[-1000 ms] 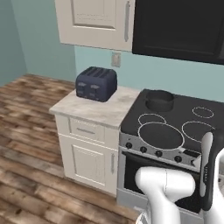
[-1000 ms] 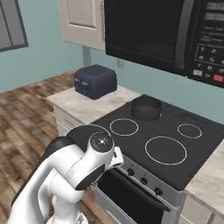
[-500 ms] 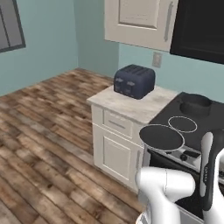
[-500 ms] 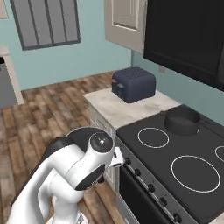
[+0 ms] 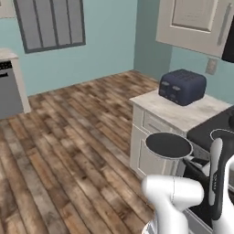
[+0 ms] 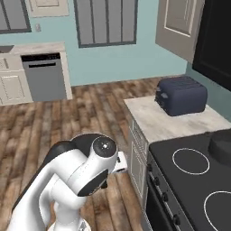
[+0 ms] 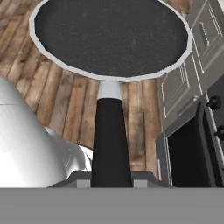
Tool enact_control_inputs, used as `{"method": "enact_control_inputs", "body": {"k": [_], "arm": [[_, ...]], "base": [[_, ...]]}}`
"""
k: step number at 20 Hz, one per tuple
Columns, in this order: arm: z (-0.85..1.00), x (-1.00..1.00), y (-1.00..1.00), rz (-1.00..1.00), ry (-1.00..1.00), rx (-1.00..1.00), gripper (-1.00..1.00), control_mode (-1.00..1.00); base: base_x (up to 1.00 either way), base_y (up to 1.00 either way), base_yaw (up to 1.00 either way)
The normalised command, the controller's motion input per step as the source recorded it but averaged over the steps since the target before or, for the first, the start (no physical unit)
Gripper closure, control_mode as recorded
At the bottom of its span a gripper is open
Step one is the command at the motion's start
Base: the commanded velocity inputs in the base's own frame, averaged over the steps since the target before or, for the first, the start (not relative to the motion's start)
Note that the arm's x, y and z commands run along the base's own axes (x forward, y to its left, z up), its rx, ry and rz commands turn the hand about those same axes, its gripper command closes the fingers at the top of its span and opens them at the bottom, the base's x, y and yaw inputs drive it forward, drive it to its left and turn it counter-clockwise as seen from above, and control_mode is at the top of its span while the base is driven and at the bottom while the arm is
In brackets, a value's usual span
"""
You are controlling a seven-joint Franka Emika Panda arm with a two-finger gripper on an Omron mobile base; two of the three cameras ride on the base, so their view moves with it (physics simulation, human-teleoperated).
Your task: Move the pot and pan from the stove into the sink.
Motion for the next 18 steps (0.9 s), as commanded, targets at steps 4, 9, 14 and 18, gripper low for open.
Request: {"method": "enact_control_inputs", "body": {"k": [4, 9, 14, 18], "arm": [[0.0, 0.0, 0.0, 0.0, 0.0, 0.0, 1.0, 1.0], [0.0, 0.0, 0.0, 0.0, 0.0, 0.0, 1.0, 1.0], [0.0, 0.0, 0.0, 0.0, 0.0, 0.0, 1.0, 1.0], [0.0, 0.0, 0.0, 0.0, 0.0, 0.0, 1.0, 1.0]], "base": [[-0.16, 0.0, 0.48], [-0.14, 0.0, 0.47], [-0.25, 0.02, 0.28], [0.05, 0.09, 0.08]]}}
